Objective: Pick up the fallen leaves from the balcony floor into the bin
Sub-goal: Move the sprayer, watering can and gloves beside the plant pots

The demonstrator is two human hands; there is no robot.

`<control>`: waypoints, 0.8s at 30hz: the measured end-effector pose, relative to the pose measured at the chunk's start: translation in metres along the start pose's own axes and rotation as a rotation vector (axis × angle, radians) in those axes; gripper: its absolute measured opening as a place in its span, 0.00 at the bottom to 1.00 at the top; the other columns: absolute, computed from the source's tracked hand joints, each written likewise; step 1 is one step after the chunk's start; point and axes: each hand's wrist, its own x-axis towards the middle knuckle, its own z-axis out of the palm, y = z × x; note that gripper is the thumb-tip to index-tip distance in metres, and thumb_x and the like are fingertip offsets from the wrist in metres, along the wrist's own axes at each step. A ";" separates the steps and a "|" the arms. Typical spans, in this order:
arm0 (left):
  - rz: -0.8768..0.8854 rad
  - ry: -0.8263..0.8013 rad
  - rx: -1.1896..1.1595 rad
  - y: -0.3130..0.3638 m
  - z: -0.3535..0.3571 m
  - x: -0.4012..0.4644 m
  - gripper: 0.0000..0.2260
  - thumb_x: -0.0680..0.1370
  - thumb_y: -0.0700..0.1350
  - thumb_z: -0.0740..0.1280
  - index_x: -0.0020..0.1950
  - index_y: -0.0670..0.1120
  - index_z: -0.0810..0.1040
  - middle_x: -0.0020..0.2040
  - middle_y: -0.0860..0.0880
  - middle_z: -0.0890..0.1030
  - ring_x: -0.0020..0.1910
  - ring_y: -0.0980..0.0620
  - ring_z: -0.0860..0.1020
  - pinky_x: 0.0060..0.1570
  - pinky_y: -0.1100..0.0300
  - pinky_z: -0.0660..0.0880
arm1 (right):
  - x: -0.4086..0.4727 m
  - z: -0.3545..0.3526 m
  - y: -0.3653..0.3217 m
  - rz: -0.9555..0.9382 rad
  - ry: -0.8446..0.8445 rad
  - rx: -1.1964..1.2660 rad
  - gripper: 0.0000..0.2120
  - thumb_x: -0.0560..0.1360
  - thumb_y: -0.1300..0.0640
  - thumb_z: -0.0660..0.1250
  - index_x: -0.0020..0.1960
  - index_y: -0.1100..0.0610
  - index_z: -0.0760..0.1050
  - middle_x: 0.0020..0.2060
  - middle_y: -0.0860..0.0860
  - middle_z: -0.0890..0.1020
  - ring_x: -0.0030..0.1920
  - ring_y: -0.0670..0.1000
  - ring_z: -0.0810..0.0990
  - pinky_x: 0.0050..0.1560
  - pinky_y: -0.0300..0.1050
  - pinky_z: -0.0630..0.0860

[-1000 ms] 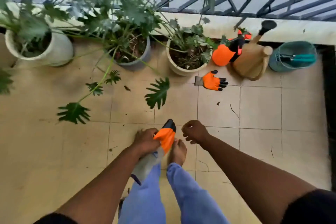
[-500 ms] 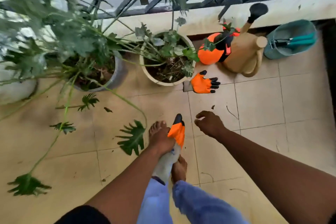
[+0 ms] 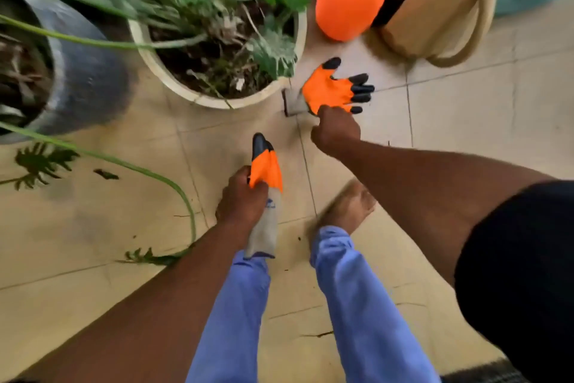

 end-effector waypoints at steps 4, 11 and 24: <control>-0.005 0.073 -0.096 -0.006 0.027 0.011 0.11 0.66 0.62 0.60 0.48 0.71 0.75 0.47 0.50 0.85 0.48 0.42 0.82 0.55 0.47 0.78 | 0.036 0.021 0.006 -0.103 0.082 -0.135 0.16 0.77 0.60 0.63 0.64 0.54 0.72 0.59 0.61 0.73 0.59 0.65 0.76 0.43 0.52 0.70; -0.018 0.122 -0.199 -0.007 0.046 0.001 0.05 0.75 0.50 0.67 0.40 0.53 0.75 0.45 0.45 0.83 0.49 0.43 0.80 0.53 0.50 0.75 | 0.048 0.047 0.008 -0.210 0.045 -0.259 0.24 0.75 0.60 0.66 0.71 0.53 0.72 0.75 0.60 0.64 0.68 0.64 0.69 0.58 0.58 0.76; -0.137 -0.101 -0.518 0.054 0.019 -0.045 0.09 0.75 0.40 0.70 0.54 0.46 0.81 0.53 0.38 0.84 0.54 0.36 0.83 0.60 0.41 0.78 | -0.034 -0.083 0.044 -0.160 0.183 0.357 0.15 0.67 0.58 0.61 0.46 0.50 0.85 0.44 0.51 0.87 0.47 0.58 0.84 0.45 0.48 0.78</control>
